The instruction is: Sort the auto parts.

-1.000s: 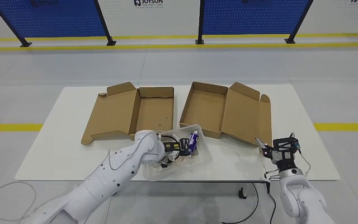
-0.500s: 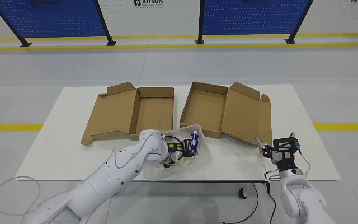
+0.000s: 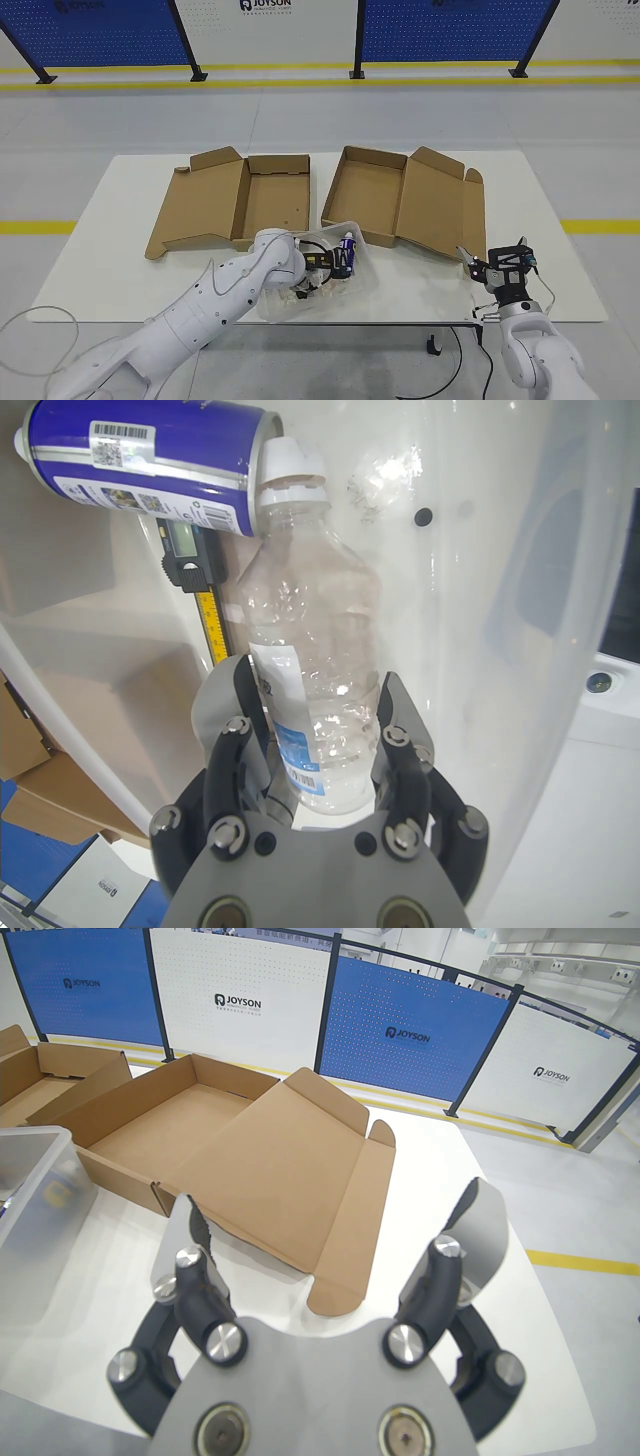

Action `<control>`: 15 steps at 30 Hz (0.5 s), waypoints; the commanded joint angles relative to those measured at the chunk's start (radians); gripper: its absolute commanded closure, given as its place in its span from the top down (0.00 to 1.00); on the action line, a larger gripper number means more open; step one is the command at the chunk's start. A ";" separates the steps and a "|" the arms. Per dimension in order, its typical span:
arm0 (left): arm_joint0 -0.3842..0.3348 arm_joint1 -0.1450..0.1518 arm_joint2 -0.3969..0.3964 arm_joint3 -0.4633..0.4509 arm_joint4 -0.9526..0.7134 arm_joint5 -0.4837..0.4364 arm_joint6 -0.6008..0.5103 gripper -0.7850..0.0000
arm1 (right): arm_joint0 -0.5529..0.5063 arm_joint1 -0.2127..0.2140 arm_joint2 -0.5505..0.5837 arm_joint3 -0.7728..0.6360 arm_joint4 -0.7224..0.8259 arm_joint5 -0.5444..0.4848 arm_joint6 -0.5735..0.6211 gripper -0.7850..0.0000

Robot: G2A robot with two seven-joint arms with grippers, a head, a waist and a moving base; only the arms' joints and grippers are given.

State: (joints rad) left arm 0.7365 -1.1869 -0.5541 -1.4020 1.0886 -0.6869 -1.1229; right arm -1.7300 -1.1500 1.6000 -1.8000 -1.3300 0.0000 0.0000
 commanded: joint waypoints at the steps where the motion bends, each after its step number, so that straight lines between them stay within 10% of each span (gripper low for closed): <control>1: -0.003 -0.003 0.003 0.006 0.000 0.003 0.005 0.73 | 0.000 0.000 0.000 0.000 0.000 0.000 0.000 1.00; 15: -0.021 -0.025 0.028 0.034 -0.004 -0.013 0.023 0.55 | 0.000 0.000 0.000 0.000 0.000 0.000 0.000 1.00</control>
State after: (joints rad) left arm 0.7167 -1.2099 -0.5287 -1.3704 1.0851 -0.6973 -1.0991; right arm -1.7300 -1.1500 1.6000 -1.8000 -1.3300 0.0000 0.0000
